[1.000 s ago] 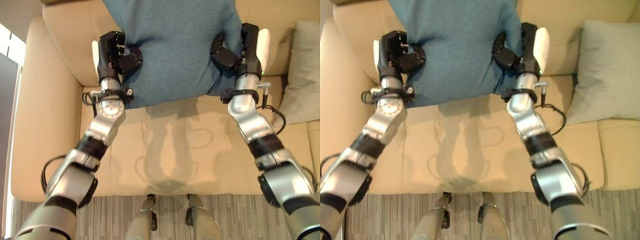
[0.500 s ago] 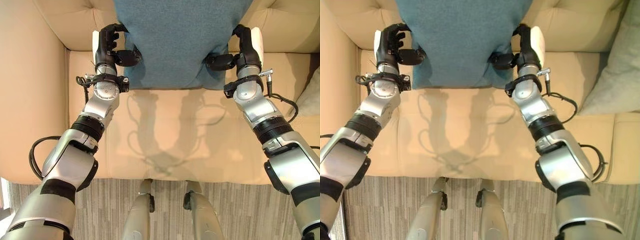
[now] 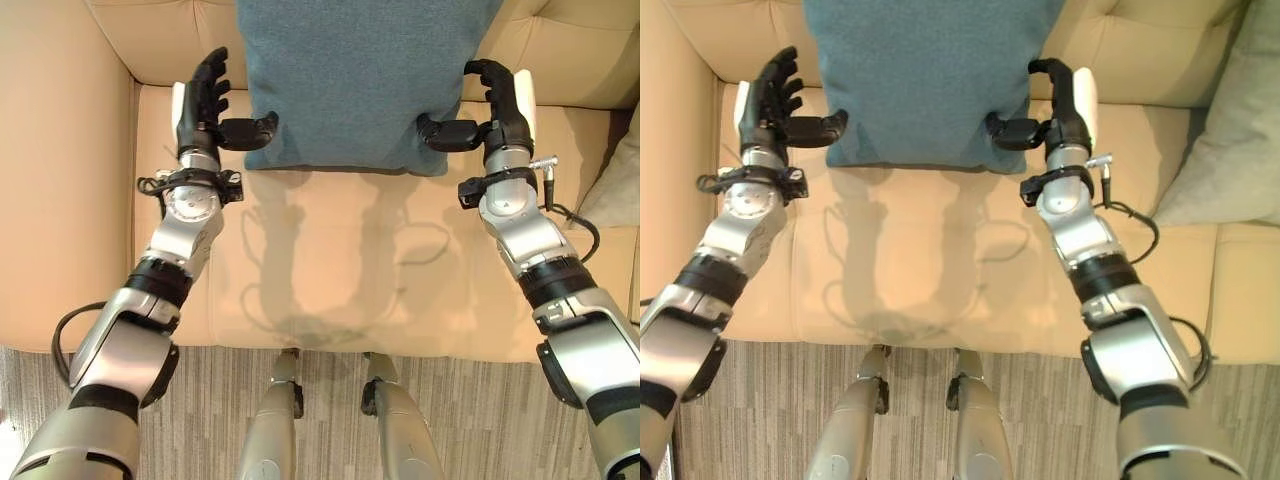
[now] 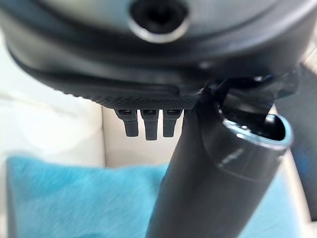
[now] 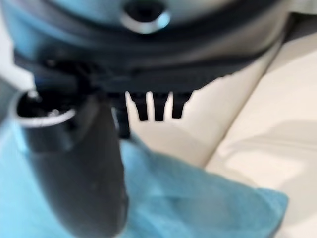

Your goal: Pick up all the scattered cushions and arrange them neatly on the sofa.

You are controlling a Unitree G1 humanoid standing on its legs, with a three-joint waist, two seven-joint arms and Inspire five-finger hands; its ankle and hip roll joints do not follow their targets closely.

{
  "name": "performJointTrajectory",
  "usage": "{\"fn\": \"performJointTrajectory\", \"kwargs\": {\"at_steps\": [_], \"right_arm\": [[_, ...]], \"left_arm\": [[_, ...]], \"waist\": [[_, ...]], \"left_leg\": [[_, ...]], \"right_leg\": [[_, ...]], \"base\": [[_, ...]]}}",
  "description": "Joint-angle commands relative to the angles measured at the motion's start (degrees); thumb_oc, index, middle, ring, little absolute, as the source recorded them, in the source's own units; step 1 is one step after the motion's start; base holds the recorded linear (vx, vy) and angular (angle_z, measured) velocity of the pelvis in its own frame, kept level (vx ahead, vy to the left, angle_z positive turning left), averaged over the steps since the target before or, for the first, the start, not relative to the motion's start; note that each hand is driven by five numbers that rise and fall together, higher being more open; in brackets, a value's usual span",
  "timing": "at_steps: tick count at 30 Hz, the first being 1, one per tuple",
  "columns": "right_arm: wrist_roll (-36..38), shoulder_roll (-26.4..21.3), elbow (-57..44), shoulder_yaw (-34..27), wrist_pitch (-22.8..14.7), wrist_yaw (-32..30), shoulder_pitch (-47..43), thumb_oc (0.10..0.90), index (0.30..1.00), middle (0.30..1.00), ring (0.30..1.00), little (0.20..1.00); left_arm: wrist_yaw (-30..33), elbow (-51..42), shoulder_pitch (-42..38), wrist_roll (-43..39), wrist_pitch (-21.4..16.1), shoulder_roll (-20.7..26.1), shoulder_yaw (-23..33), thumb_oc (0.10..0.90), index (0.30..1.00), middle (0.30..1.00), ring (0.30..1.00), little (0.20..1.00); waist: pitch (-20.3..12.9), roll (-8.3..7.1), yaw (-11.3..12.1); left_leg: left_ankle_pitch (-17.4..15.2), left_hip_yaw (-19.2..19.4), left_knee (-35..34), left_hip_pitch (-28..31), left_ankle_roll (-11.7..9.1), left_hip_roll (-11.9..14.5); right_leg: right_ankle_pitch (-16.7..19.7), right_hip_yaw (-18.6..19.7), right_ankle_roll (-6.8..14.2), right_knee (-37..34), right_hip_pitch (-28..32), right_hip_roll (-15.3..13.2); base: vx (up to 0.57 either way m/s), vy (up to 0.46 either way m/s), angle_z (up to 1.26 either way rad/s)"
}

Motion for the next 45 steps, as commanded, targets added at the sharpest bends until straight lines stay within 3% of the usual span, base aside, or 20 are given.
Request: {"fn": "performJointTrajectory", "kwargs": {"at_steps": [1,4,6,7,10,13,15,20,23,28,30,32,34,39,40,41,45], "right_arm": [[-2.8,-3.5,-3.1,-1.4,-5.4,0.9,3.8,0.800,0.900,0.900,0.900,0.900],[-4.9,-3.5,-8.6,-8.6,-6.0,5.3,20.4,0.800,0.900,0.900,0.900,0.900],[-7.3,-1.5,-9.2,-13.7,-6.3,9.7,34.1,0.800,0.900,0.900,0.900,0.900],[-8.2,-1.2,-8.9,-14.5,-6.0,10.8,37.3,0.800,0.900,0.900,0.900,0.900],[-8.7,0.2,-7.7,-15.2,-5.8,12.4,41.2,0.800,0.900,0.900,0.900,0.900],[-11.4,1.2,-4.5,-15.6,-5.9,14.4,46.1,0.800,0.900,0.900,0.900,0.900],[-12.2,3.9,2.3,-14.7,-6.0,15.3,48.4,0.800,0.900,0.900,0.900,0.900],[-17.1,8.5,18.0,-7.9,-5.2,17.2,50.3,0.800,0.900,0.900,0.900,0.900],[-17.1,10.7,23.8,-6.2,-5.2,16.9,50.2,0.800,0.900,0.900,0.900,0.900],[-16.9,12.8,28.7,-4.9,-4.6,16.5,50.0,0.800,0.900,0.900,0.900,0.900],[-17.2,12.9,31.5,-4.5,-4.1,15.9,48.8,0.800,0.900,0.900,0.900,0.900],[-18.0,12.8,32.4,-4.3,-3.6,15.8,48.3,0.800,0.900,0.900,0.900,0.900],[-18.2,12.6,33.2,-4.7,-3.3,15.6,47.7,0.800,0.900,0.900,0.900,0.900],[-18.3,12.9,35.3,-4.7,-2.4,15.8,46.5,0.800,0.900,0.900,0.900,0.900],[-19.5,13.4,36.7,-3.8,-1.9,15.8,45.2,0.800,0.900,0.900,0.900,0.900],[-20.0,14.0,36.7,-3.0,-1.6,15.4,44.3,0.800,0.900,0.900,0.900,0.900],[-21.0,15.4,36.5,-1.5,-0.9,15.3,42.7,0.800,0.900,0.900,0.900,0.900]], "left_arm": [[-1.1,-1.9,2.3,3.2,-5.4,1.2,0.9,0.800,0.900,0.900,0.900,0.900],[-4.0,-10.3,18.1,7.3,-5.2,1.7,7.5,0.800,0.900,0.900,0.900,0.900],[-7.7,-14.4,33.8,11.8,-3.9,-1.0,12.3,0.800,0.900,0.900,0.900,0.900],[-9.1,-14.2,37.7,12.0,-3.2,-2.4,13.3,0.800,0.900,0.900,0.900,0.900],[-10.6,-12.2,42.9,14.2,-2.1,-3.2,14.4,0.800,0.900,0.900,0.900,0.900],[-12.8,-7.5,49.4,22.9,-0.5,-3.6,14.3,0.800,0.900,0.900,0.900,0.900],[-14.6,2.0,52.8,29.0,1.2,-6.9,12.6,0.800,0.900,0.900,0.900,0.900],[-13.8,28.5,53.6,36.6,3.2,-13.4,10.8,0.800,0.900,0.900,0.900,0.900],[-12.9,35.0,52.6,39.6,3.7,-14.6,9.4,0.800,0.900,0.900,0.900,0.900],[-12.4,36.9,51.0,40.3,3.8,-15.7,8.4,0.800,0.900,0.900,0.900,0.900],[-12.0,36.3,49.8,39.8,3.7,-16.4,8.1,0.800,0.900,0.900,0.900,0.900],[-11.9,36.2,49.6,39.1,3.8,-17.0,8.3,0.800,0.900,0.900,0.900,0.900],[-11.9,35.7,49.3,38.3,3.6,-17.6,8.2,0.800,0.900,0.900,0.900,0.900],[-12.2,34.2,48.2,37.4,3.8,-18.4,6.9,0.800,0.900,0.900,0.900,0.900],[-12.4,34.1,46.7,37.6,3.8,-18.7,5.7,0.800,0.900,0.900,0.900,0.900],[-12.1,34.0,45.8,37.4,3.6,-19.0,5.2,0.800,0.900,0.900,0.900,0.900],[-11.6,35.1,44.7,36.9,3.7,-19.2,5.6,0.800,0.900,0.900,0.900,0.900]], "waist": [[-10.8,0.19,-0.1],[-13.2,-0.44,-0.7],[-15.6,-0.87,-1.1],[-16.0,-1.00,-1.1],[-17.2,-1.01,-1.3],[-18.5,-1.10,-1.3],[-19.7,-1.16,-1.3],[-20.5,-1.47,-1.1],[-19.5,-1.73,-1.0],[-17.4,-2.97,-0.9],[-16.2,-4.28,-0.5],[-17.0,-4.58,-0.8],[-17.6,-3.70,-1.2],[-18.6,-2.20,-3.0],[-18.7,-2.18,-3.6],[-18.0,-2.69,-3.5],[-16.4,-3.92,-3.1]], "left_leg": [[-5.0,0.7,-0.9,1.5,-2.4,-0.9],[-6.1,1.3,-0.9,5.3,-2.1,-0.9],[-7.0,1.6,-0.9,9.3,-1.6,-0.6],[-7.4,1.8,-0.9,10.7,-1.5,-0.5],[-7.7,2.0,-0.9,12.4,-1.3,-0.3],[-8.2,2.3,-0.9,15.4,-0.9,0.0],[-8.7,2.8,-0.9,17.7,-0.6,0.2],[-9.0,2.9,-0.9,21.4,-0.7,1.5],[-8.0,2.8,-0.8,21.5,-1.1,2.1],[-9.8,2.6,7.2,17.2,-1.7,2.0],[-15.1,1.1,17.7,16.7,-1.3,-0.7],[-16.7,0.3,21.3,18.0,-0.6,-1.8],[-17.5,0.3,22.7,21.3,-0.6,-1.7],[-20.4,0.2,16.1,27.3,0.3,-3.0],[-22.7,0.5,11.2,28.7,1.4,-4.2],[-23.5,-0.7,8.9,28.6,2.7,-5.6],[-21.8,-1.6,7.2,26.9,4.0,-7.4]], "right_leg": [[-9.5,2.2,6.0,4.9,1.2,0.1],[-10.3,1.5,6.1,4.3,5.8,0.1],[-11.3,0.8,6.2,4.1,10.1,0.0],[-11.9,0.8,6.2,4.2,11.5,0.2],[-12.2,1.1,6.1,4.5,13.0,0.3],[-12.7,1.2,6.1,5.1,15.5,0.5],[-13.2,1.5,6.0,5.2,17.7,0.9],[-14.9,2.6,5.0,4.8,21.3,2.3],[-15.4,2.6,4.2,3.9,22.1,3.1],[-14.6,1.9,3.6,2.7,21.6,2.5],[-13.5,1.9,3.2,3.3,20.0,1.4],[-13.0,1.8,3.1,3.6,18.9,1.1],[-12.8,1.5,3.2,4.2,18.3,1.7],[-11.4,0.8,4.1,6.6,14.5,2.2],[-9.6,0.5,5.0,7.0,12.5,1.5],[-7.9,0.9,5.9,7.1,10.4,1.1],[-4.2,2.0,8.2,6.1,7.8,-0.2]], "base": [[0.07,0.000,0.00],[0.10,-0.008,0.04],[0.09,-0.008,0.00],[0.04,0.002,-0.04],[0.02,0.007,-0.11],[0.01,0.003,-0.11],[0.01,-0.017,-0.14],[0.00,-0.072,-0.10],[-0.06,-0.103,-0.09],[-0.18,-0.088,0.12],[-0.25,-0.032,0.11],[-0.15,0.023,-0.03],[-0.14,0.076,-0.31],[-0.15,0.103,0.00],[-0.35,0.197,0.48],[-0.45,0.226,0.31],[-0.30,0.100,0.01]]}}
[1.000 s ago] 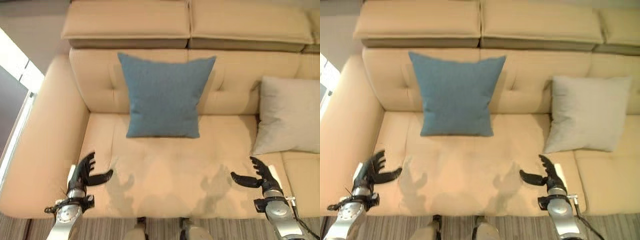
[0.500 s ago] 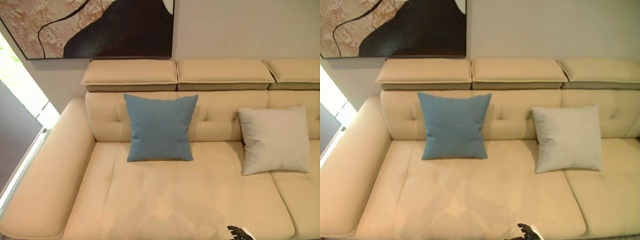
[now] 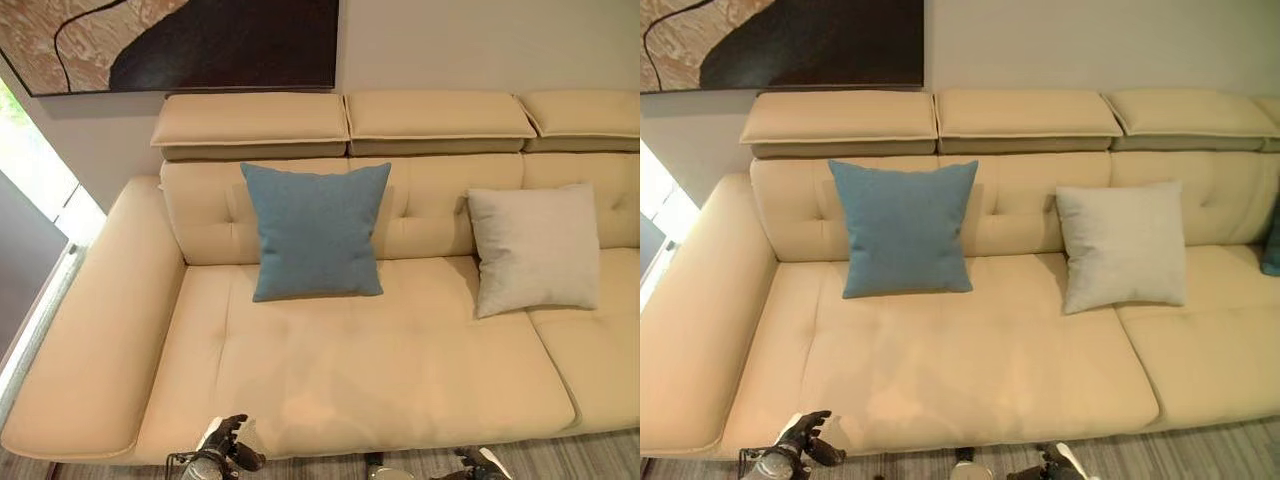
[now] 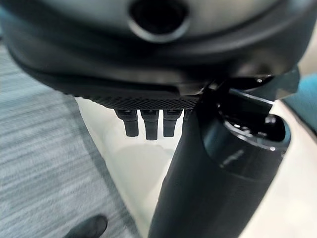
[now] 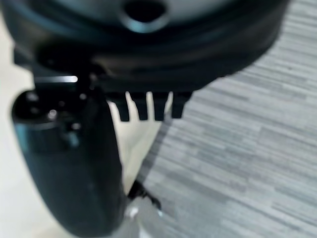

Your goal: Pick up all the scattered cushions and arrange them neatly on the sofa.

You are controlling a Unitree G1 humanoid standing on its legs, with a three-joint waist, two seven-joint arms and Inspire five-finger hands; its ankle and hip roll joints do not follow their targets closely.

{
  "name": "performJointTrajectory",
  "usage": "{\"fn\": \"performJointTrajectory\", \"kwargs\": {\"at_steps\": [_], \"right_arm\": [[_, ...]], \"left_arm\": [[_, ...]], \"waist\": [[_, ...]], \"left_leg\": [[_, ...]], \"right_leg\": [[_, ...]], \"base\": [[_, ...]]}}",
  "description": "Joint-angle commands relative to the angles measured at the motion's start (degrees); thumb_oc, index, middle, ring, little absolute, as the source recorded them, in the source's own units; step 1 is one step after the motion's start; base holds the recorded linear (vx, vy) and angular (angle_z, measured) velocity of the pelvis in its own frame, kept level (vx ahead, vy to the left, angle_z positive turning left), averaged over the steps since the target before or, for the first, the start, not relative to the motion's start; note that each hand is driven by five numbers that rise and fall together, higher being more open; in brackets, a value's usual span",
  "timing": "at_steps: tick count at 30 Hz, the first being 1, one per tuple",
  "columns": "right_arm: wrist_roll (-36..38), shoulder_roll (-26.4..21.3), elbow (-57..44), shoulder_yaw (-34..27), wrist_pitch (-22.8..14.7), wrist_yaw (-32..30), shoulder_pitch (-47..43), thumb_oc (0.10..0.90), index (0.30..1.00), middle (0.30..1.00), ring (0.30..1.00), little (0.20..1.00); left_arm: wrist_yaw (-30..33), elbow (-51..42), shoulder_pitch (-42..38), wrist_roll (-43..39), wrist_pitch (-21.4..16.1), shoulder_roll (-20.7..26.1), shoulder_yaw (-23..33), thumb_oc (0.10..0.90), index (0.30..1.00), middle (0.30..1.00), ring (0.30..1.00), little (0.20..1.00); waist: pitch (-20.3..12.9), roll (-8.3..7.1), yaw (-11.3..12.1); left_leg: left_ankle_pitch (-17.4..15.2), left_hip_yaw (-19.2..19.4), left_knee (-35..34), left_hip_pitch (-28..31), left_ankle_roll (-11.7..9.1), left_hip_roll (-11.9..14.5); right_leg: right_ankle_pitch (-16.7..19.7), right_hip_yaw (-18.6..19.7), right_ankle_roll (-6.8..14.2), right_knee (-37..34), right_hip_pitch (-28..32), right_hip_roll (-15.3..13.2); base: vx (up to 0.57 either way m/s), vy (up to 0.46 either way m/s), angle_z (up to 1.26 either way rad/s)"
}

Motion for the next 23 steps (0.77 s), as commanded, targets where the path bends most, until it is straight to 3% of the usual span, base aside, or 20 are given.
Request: {"fn": "performJointTrajectory", "kwargs": {"at_steps": [1,2,3,4,6,7,8,9,14,18,23], "right_arm": [[-1.9,-2.1,-1.1,2.2,0.3,-1.8,-5.8,0.800,0.900,0.900,0.900,0.900],[-1.9,-2.1,-1.1,2.2,0.3,-1.8,-5.8,0.800,0.900,0.900,0.900,0.900],[-2.1,-2.0,-0.2,2.7,0.6,-1.9,-6.4,0.800,0.900,0.900,0.900,0.900],[-2.1,-2.0,-0.2,2.7,0.6,-1.9,-6.4,0.800,0.900,0.900,0.900,0.900],[-2.1,-1.9,1.3,2.4,0.7,-1.9,-6.1,0.800,0.900,0.900,0.900,0.900],[-2.1,-1.9,1.3,2.4,0.7,-1.9,-6.1,0.800,0.900,0.900,0.900,0.900],[-1.9,-1.6,2.6,2.0,0.8,-1.9,-5.4,0.800,0.900,0.900,0.900,0.900],[-1.6,-1.3,3.1,1.8,0.8,-1.8,-5.1,0.800,0.900,0.900,0.900,0.900],[-1.6,-0.7,3.4,1.4,1.0,-2.0,-4.8,0.800,0.900,0.900,0.900,0.900],[-1.6,-0.8,3.0,2.1,0.9,-2.3,-6.0,0.800,0.900,0.900,0.900,0.900],[-0.7,-0.4,4.4,2.3,1.3,-2.4,-6.0,0.800,0.900,0.900,0.900,0.900]], "left_arm": [[1.8,0.5,-0.4,-0.8,-1.0,1.7,2.1,0.800,0.900,0.900,0.900,0.900],[1.8,0.5,-0.4,-0.8,-1.1,1.7,2.1,0.800,0.900,0.900,0.900,0.900],[1.8,1.7,-1.2,-0.1,-0.7,2.0,1.9,0.800,0.900,0.900,0.900,0.900],[1.8,1.7,-1.2,-0.1,-0.7,2.1,1.9,0.800,0.900,0.900,0.900,0.900],[2.3,3.5,-0.8,0.9,0.0,2.2,2.2,0.800,0.900,0.900,0.900,0.900],[2.3,3.5,-0.8,0.9,0.0,2.3,2.2,0.800,0.900,0.900,0.900,0.900],[2.5,4.7,0.0,0.7,0.5,2.3,3.0,0.800,0.900,0.900,0.900,0.900],[2.6,5.2,0.2,0.5,0.6,2.5,3.5,0.800,0.900,0.900,0.900,0.900],[2.9,5.6,1.3,-1.1,0.5,2.2,5.1,0.800,0.900,0.900,0.900,0.900],[3.4,6.1,1.3,-3.2,0.4,1.7,6.3,0.800,0.900,0.900,0.900,0.900],[3.0,5.9,0.6,-3.4,0.5,1.1,5.3,0.800,0.900,0.900,0.900,0.900]], "waist": [[2.5,0.83,1.3],[2.4,0.80,1.3],[3.7,1.15,1.4],[3.6,1.03,1.4],[3.6,1.97,2.8],[3.5,1.90,2.8],[2.7,2.51,3.6],[2.1,2.47,4.1],[-0.6,1.42,6.3],[-2.1,1.20,6.1],[-2.4,1.10,5.5]], "left_leg": [[-6.8,-1.5,0.2,3.3,-0.8,-0.8],[-6.8,-1.5,0.2,3.2,-0.8,-0.8],[-5.9,-1.7,0.8,1.1,-0.4,-0.3],[-5.7,-1.7,0.8,1.0,-0.4,-0.5],[-4.8,-0.9,1.3,-1.1,0.4,0.1],[-4.7,-0.9,1.3,-1.2,0.4,0.1],[-3.8,-1.1,0.9,-1.7,0.7,0.8],[-3.5,-1.2,0.6,-2.0,0.6,0.8],[-2.3,0.5,-0.9,-3.3,0.1,0.9],[0.2,1.3,-4.9,-2.8,-0.7,2.2],[1.0,0.7,-6.3,-1.4,-1.4,2.9]], "right_leg": [[-0.9,0.8,3.7,3.0,-6.0,5.6],[-0.9,0.9,3.7,3.0,-6.1,5.5],[-3.7,4.8,3.9,5.2,-6.5,6.2],[-3.6,4.8,3.9,5.2,-6.7,6.0],[-7.5,4.7,1.9,10.9,-4.2,5.1],[-7.4,4.7,1.9,10.9,-4.4,5.0],[-10.2,5.3,0.6,15.7,-2.4,4.9],[-11.2,5.5,0.6,16.1,-0.6,4.7],[-12.0,3.3,1.4,9.7,6.0,3.4],[-12.1,4.1,1.5,4.4,6.9,5.1],[-11.9,3.7,0.9,1.9,8.6,6.0]], "base": [[-0.20,0.046,0.07],[-0.37,0.050,0.08],[-0.27,0.030,0.07],[-0.41,0.047,0.03],[-0.23,0.028,-0.02],[-0.19,0.015,-0.23],[-0.13,-0.012,-0.15],[-0.13,-0.012,-0.09],[-0.07,-0.086,-0.04],[-0.06,-0.101,-0.20],[-0.02,-0.094,-0.02]]}}
